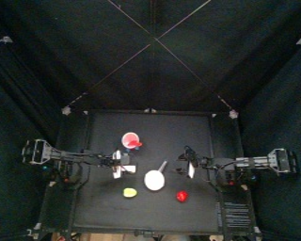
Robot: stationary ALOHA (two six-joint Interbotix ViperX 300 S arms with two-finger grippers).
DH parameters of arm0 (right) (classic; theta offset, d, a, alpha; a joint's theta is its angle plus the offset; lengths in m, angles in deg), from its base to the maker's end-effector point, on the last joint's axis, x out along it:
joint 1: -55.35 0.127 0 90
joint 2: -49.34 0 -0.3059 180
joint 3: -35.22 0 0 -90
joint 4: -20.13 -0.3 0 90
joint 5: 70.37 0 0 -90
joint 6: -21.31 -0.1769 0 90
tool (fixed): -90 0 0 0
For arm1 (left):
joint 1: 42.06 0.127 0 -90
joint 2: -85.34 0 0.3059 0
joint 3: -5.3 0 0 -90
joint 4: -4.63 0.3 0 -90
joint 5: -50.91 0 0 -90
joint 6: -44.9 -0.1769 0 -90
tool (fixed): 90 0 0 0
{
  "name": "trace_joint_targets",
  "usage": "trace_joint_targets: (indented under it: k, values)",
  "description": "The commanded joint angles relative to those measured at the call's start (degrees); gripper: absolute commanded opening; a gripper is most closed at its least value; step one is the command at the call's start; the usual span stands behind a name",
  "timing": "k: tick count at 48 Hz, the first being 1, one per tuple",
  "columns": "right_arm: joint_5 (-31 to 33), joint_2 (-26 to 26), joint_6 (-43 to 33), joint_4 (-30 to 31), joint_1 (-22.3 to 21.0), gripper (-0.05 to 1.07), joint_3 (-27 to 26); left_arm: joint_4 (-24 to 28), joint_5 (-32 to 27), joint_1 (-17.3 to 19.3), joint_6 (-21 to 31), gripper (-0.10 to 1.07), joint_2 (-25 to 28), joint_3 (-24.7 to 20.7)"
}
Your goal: Grab pan
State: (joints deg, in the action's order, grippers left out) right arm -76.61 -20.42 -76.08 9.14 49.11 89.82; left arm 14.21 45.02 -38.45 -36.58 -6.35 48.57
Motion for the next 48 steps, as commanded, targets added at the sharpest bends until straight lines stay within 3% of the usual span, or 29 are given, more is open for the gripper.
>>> trace_joint_targets:
  k: [1, 12, 23, 32, 48]
  values:
    - [-0.18, -0.62, 0.00, -0.09, 0.35, 0.99, -0.62, 0.18, 0.35, 0.09, 0.00, 0.98, -0.88, -0.97]
    - [-0.79, -3.16, 0.09, 1.14, 0.18, 0.99, -2.20, 0.62, 0.44, -0.18, 0.00, 0.98, -2.02, -0.62]
    - [-5.54, -11.60, 0.00, 7.21, 0.18, 0.99, -6.24, 0.79, 0.44, -0.62, 0.09, 0.98, -2.72, 0.00]
    - [-3.69, -20.21, 0.18, 11.16, 1.05, 0.99, -12.39, 0.70, 0.44, -1.93, 0.09, 0.98, -4.13, 0.26]
    - [1.32, -29.97, 0.26, 18.02, 2.55, 0.99, -20.57, 0.62, 4.66, -5.01, 0.18, 0.98, -6.33, 1.85]
